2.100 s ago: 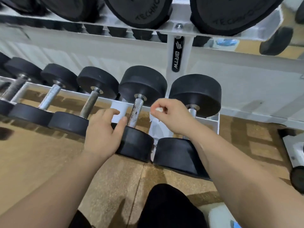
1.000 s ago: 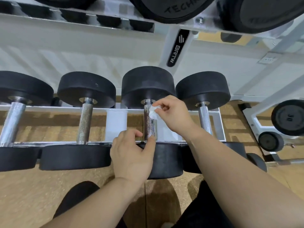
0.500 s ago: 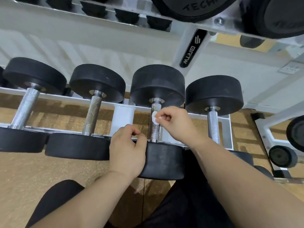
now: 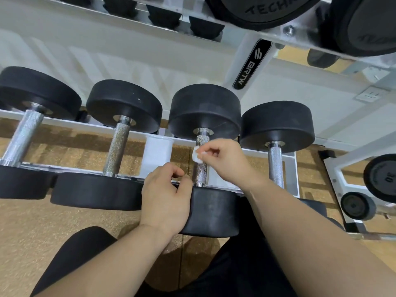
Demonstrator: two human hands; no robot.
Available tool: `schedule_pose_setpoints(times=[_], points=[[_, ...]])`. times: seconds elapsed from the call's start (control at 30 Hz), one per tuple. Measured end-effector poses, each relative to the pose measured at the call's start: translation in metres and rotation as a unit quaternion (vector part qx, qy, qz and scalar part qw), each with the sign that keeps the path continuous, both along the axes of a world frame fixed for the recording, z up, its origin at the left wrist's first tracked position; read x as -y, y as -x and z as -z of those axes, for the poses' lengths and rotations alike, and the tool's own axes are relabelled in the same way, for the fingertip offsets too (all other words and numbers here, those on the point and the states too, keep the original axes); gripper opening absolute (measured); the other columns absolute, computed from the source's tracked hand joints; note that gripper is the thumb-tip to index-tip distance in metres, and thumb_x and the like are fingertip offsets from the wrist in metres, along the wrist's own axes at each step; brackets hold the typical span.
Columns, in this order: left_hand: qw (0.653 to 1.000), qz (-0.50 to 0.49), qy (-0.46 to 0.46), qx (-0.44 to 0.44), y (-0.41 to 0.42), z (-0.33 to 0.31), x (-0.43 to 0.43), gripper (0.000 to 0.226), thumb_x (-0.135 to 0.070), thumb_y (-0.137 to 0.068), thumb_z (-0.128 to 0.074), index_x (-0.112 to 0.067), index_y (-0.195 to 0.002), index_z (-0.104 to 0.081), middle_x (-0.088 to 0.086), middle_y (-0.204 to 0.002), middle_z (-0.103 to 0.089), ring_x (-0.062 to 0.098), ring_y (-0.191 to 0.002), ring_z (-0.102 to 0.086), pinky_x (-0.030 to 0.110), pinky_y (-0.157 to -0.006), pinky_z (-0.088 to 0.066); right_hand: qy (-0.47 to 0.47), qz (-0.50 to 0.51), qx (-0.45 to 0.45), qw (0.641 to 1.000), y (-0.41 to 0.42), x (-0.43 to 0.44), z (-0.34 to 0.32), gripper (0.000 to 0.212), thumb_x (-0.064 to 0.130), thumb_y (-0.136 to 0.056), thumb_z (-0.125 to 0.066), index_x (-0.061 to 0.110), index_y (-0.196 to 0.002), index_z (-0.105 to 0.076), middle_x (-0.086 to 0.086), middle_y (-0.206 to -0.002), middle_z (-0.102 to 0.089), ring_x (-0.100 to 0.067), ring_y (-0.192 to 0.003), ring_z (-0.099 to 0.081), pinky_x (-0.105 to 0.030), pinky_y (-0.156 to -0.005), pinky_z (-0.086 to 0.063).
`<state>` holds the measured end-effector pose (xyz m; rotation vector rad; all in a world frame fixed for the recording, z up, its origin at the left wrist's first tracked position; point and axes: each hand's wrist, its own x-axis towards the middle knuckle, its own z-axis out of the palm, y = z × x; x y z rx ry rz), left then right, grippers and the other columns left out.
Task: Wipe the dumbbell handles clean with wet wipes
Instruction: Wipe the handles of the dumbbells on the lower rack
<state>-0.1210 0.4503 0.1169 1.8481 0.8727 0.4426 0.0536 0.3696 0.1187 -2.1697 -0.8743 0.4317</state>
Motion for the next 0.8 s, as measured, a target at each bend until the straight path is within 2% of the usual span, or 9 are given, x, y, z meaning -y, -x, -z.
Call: schedule_pose_setpoints(times=[0.1,0.17,0.27,0.37,0.5,0.63,0.7,0.77,0.8], points=[[1.000,0.005,0.005,0.001,0.000,0.001,0.000,0.022,-0.041,-0.080,-0.047,-0.026,-0.086,-0.061,-0.013,-0.090,-0.061,0.017,-0.095,-0.055,0.045,-0.090,-0.047,-0.013,0.038,0.068,0.997,-0.009,-0.016,0.001,0.012,0.014,-0.085,-0.075,0.023,-0.091,-0.080,0.011,-0.072,-0.064,0.002,-0.066,-0.056,-0.009,-0.068,-0.041],[1.000,0.008,0.002,0.006,0.000,0.002,-0.001,0.021,-0.042,-0.080,-0.045,-0.027,-0.084,-0.060,-0.014,-0.089,-0.061,0.017,-0.095,-0.055,0.046,-0.090,-0.047,0.004,0.035,0.070,0.997,-0.008,-0.014,-0.001,0.013,0.014,-0.086,-0.073,0.023,-0.094,-0.080,0.006,-0.074,-0.068,0.000,-0.066,-0.057,-0.009,-0.067,-0.042],[1.000,0.008,-0.002,0.006,0.001,0.003,-0.001,0.020,-0.042,-0.081,-0.046,-0.028,-0.084,-0.060,-0.015,-0.088,-0.061,0.017,-0.095,-0.056,0.046,-0.090,-0.047,0.051,-0.021,-0.015,0.998,0.003,0.008,-0.009,0.009,0.013,-0.086,-0.075,0.019,-0.090,-0.081,0.007,-0.062,-0.066,-0.001,-0.052,-0.054,-0.013,-0.060,-0.044],[1.000,0.010,-0.002,0.008,0.001,0.004,-0.001,0.018,-0.041,-0.082,-0.046,-0.028,-0.083,-0.059,-0.014,-0.088,-0.060,0.018,-0.094,-0.056,0.047,-0.088,-0.048,0.090,-0.062,-0.070,0.992,0.010,0.020,-0.010,0.006,0.014,-0.084,-0.079,0.018,-0.087,-0.081,0.007,-0.062,-0.066,-0.002,-0.052,-0.053,-0.019,-0.059,-0.047],[1.000,0.012,-0.005,0.003,0.001,0.007,-0.001,0.012,-0.037,-0.087,-0.052,-0.028,-0.083,-0.058,-0.013,-0.088,-0.060,0.018,-0.092,-0.055,0.047,-0.087,-0.048,0.023,-0.008,0.041,0.999,-0.004,-0.005,-0.004,0.011,0.012,-0.085,-0.076,0.018,-0.092,-0.081,0.016,-0.070,-0.066,0.003,-0.061,-0.058,-0.013,-0.066,-0.045],[1.000,0.016,-0.005,0.002,0.001,0.007,-0.002,0.013,-0.038,-0.086,-0.051,-0.028,-0.082,-0.058,-0.013,-0.087,-0.059,0.018,-0.090,-0.055,0.047,-0.085,-0.048,0.007,0.045,0.052,0.998,-0.008,-0.018,-0.003,0.013,0.015,-0.088,-0.073,0.019,-0.098,-0.080,0.008,-0.075,-0.069,0.006,-0.064,-0.057,-0.008,-0.067,-0.043],[1.000,0.016,-0.007,0.003,0.001,0.007,-0.001,0.012,-0.038,-0.086,-0.051,-0.029,-0.082,-0.057,-0.013,-0.086,-0.059,0.019,-0.088,-0.055,0.047,-0.083,-0.049,0.034,0.017,0.030,0.999,-0.003,-0.007,-0.007,0.011,0.014,-0.088,-0.072,0.019,-0.094,-0.080,0.006,-0.067,-0.066,0.002,-0.055,-0.055,-0.013,-0.062,-0.046],[1.000,0.012,-0.010,0.003,0.000,0.006,-0.001,0.018,-0.043,-0.082,-0.047,-0.029,-0.081,-0.058,-0.013,-0.085,-0.060,0.021,-0.086,-0.056,0.047,-0.083,-0.049,0.082,-0.058,-0.040,0.994,0.004,0.007,-0.013,0.006,0.013,-0.088,-0.074,0.016,-0.086,-0.079,0.000,-0.063,-0.067,-0.002,-0.050,-0.053,-0.023,-0.056,-0.048],[1.000,0.010,-0.010,0.002,0.000,0.006,-0.001,0.021,-0.045,-0.081,-0.045,-0.028,-0.081,-0.059,-0.013,-0.085,-0.060,0.021,-0.085,-0.056,0.047,-0.082,-0.049,0.110,-0.092,-0.073,0.987,0.008,0.012,-0.015,0.006,0.012,-0.087,-0.075,0.015,-0.084,-0.079,0.002,-0.063,-0.068,-0.003,-0.050,-0.053,-0.021,-0.055,-0.047]])
